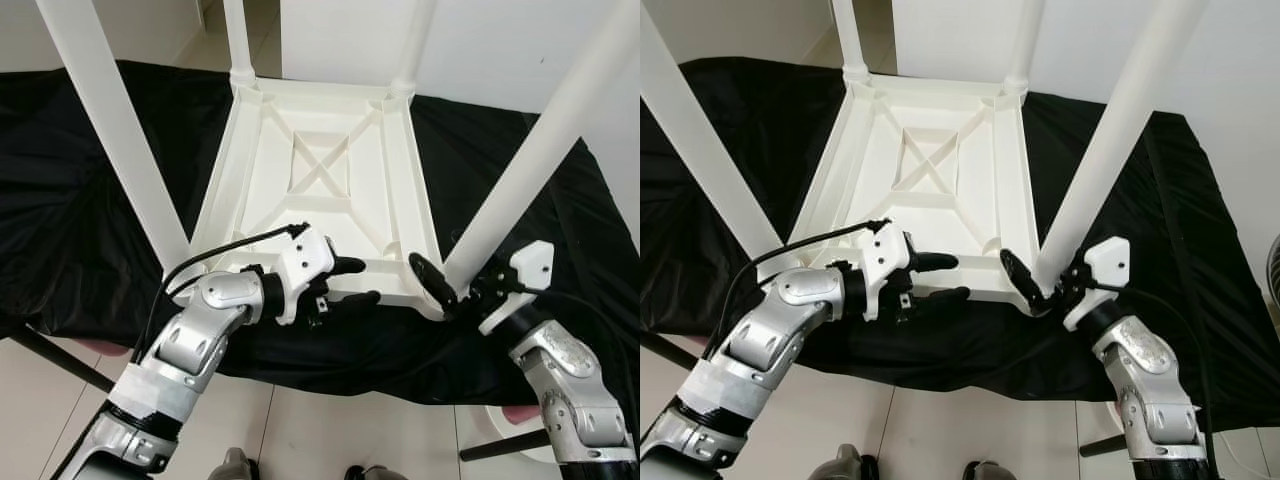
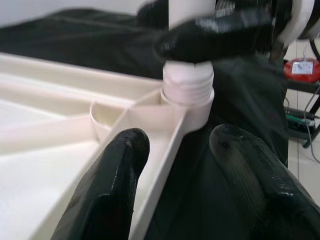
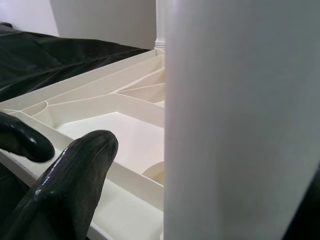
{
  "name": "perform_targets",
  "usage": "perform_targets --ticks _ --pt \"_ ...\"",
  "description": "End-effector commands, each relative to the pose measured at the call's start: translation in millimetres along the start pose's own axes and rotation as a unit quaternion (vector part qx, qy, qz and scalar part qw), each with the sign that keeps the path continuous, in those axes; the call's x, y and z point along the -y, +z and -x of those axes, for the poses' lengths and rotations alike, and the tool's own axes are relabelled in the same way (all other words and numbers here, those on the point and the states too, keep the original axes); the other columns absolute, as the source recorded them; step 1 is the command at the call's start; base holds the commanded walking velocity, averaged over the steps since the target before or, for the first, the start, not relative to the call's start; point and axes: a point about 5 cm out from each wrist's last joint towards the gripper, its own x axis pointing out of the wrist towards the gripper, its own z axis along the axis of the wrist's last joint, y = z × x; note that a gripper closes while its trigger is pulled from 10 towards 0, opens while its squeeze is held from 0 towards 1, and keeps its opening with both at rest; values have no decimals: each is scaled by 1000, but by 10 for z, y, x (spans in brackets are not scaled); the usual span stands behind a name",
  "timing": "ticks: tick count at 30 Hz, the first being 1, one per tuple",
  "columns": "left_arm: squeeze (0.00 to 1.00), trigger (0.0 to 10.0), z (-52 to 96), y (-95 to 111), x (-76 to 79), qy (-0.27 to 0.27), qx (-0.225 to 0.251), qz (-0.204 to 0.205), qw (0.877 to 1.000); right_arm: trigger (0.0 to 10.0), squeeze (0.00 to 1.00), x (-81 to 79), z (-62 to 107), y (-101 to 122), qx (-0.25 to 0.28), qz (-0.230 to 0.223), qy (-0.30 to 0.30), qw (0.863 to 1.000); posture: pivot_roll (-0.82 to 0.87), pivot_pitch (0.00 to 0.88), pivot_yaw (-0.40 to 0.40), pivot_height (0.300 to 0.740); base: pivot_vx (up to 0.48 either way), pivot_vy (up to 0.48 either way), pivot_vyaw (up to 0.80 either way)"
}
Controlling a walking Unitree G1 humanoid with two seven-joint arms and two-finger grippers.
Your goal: Building children table
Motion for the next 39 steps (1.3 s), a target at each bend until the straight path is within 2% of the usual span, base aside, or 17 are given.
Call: perform_targets --ticks 1,9,16,27,33,39 --pt "0 10000 40 -89 -179 194 -22 14 981 10000 0 32 11 -18 -11 -1 5 1000 89 106 -28 740 0 0 0" --pt "0 10000 91 -101 -128 202 -19 35 979 10000 0 96 15 -105 -34 -12 14 999 76 104 -21 740 0 0 0" --pt "0 10000 149 -31 -170 241 -5 64 968 10000 0 123 -70 -191 -36 -16 18 999 85 91 -19 740 0 0 0" --pt "0 10000 153 32 -111 237 -4 61 970 10000 0 139 -214 -192 -34 -8 64 997 107 92 -31 740 0 0 0" --pt "0 10000 77 93 203 167 8 26 986 10000 0 224 -278 -208 -49 1 87 995 115 93 -50 740 0 0 0" --pt "0 10000 89 72 301 135 3 12 991 10000 0 243 -325 -219 -51 9 96 994 118 90 -56 740 0 0 0"
